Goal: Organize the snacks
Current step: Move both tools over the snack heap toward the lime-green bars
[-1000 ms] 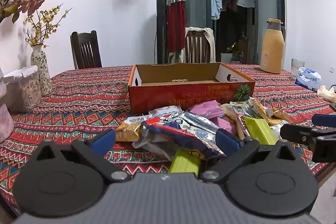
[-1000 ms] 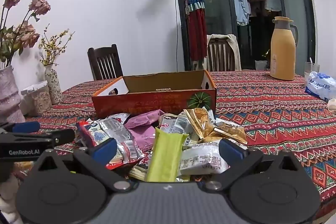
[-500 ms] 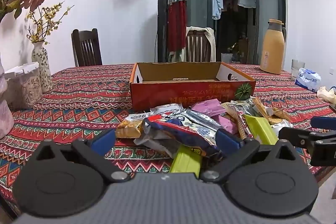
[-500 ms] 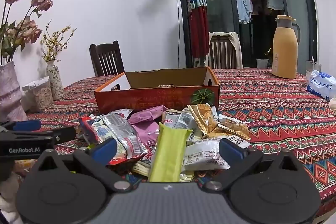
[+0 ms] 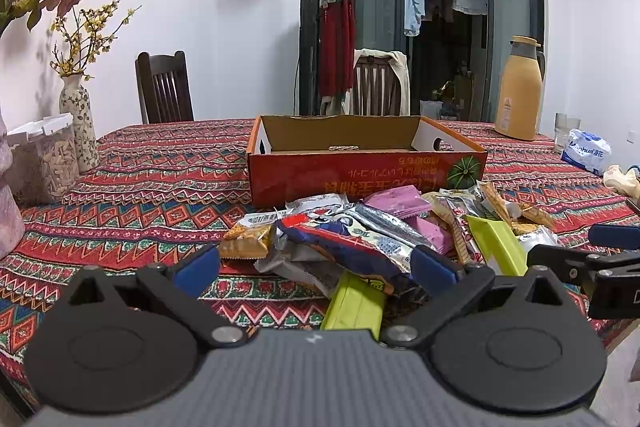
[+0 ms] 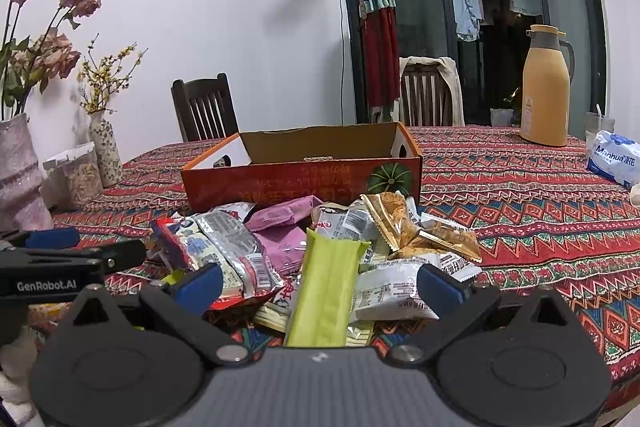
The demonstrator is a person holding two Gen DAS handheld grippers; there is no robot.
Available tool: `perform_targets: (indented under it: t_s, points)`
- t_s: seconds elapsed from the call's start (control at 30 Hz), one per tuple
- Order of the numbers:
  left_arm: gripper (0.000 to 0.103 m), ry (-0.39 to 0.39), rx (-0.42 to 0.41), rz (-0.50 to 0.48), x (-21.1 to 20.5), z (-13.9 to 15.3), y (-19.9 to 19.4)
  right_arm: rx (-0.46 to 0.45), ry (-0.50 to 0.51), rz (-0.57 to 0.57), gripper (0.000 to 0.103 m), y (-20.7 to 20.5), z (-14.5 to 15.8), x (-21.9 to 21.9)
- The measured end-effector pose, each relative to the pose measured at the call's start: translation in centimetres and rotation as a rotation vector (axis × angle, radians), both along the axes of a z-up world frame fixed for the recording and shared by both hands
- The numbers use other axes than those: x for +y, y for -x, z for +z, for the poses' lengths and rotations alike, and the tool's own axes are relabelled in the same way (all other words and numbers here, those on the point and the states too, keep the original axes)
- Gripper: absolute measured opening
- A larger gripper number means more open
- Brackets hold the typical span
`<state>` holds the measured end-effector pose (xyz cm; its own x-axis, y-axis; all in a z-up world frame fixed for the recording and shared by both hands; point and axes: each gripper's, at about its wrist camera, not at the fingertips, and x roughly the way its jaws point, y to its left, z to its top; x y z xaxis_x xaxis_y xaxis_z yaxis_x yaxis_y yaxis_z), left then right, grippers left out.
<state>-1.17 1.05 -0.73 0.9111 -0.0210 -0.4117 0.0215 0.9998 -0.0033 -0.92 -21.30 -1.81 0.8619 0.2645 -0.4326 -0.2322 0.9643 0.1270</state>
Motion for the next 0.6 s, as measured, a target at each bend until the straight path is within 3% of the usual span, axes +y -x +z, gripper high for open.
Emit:
perform_targets:
  t_s: [0.6]
  points:
    - [0.103,0.001,0.000,0.000,-0.05,-0.22,-0.09,0.010,-0.002,-0.002,0.103,0.18,-0.25,0.23]
